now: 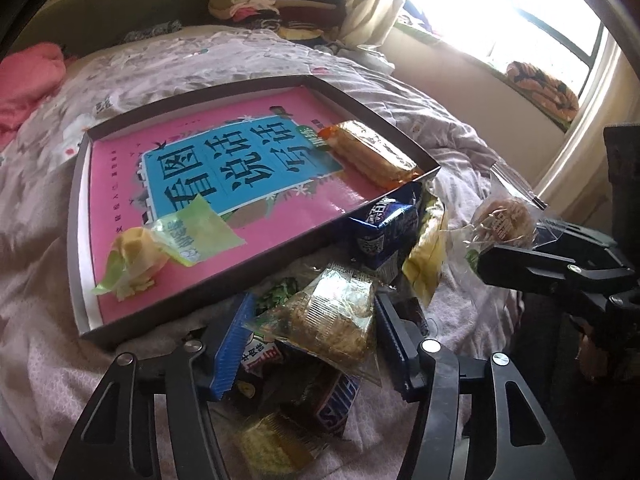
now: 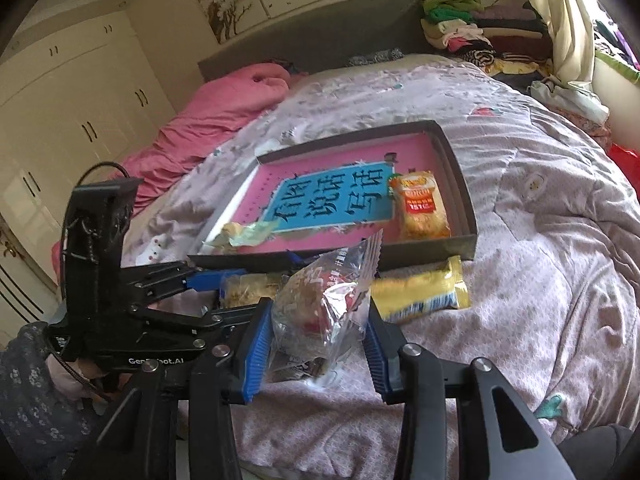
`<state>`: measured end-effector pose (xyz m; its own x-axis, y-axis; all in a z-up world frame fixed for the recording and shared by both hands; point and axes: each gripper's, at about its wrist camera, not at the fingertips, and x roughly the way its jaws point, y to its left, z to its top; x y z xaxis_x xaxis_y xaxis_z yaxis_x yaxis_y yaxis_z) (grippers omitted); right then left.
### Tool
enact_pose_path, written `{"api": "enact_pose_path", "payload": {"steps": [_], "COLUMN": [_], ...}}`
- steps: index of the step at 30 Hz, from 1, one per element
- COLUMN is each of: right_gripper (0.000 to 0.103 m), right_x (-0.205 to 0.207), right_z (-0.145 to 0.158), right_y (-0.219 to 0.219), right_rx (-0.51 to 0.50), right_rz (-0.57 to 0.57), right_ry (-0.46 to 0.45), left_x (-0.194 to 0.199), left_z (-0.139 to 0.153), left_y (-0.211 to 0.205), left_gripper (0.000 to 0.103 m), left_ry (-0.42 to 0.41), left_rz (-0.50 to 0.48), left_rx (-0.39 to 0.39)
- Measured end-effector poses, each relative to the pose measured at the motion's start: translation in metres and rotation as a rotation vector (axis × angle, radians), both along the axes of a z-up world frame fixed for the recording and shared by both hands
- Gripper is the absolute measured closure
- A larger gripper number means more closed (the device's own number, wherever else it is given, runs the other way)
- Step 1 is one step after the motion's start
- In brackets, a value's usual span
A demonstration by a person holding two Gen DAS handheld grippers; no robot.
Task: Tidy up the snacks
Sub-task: 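Grasp the clear cracker bag with the left tool while the right tool lifts the candy bag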
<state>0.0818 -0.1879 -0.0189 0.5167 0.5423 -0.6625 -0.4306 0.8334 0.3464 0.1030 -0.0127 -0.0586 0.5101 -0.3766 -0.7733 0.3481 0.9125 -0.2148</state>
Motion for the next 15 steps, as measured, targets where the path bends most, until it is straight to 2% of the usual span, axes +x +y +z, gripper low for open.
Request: {"api": "enact_pose_path", "payload": {"steps": [7,15], "right_gripper": [0.06,0.06], "right_x": [0.002,0.005], "right_z": [0.002,0.003], "right_y": [-0.002,-0.008], "right_rx": [0.034,0.059], "right_rz": [-0.004,-0.018], "right_ry": [-0.011,-0.013], "left_x": [-0.002,-0.005], "left_z": [0.008,0.024], "left_y": [0.02,0.036], "left_gripper": [0.043,0.045], "left_ry": [0.012,-0.027], "left_rz": [0.055,0.107], "left_rx": [-0.07,-0.124]}}
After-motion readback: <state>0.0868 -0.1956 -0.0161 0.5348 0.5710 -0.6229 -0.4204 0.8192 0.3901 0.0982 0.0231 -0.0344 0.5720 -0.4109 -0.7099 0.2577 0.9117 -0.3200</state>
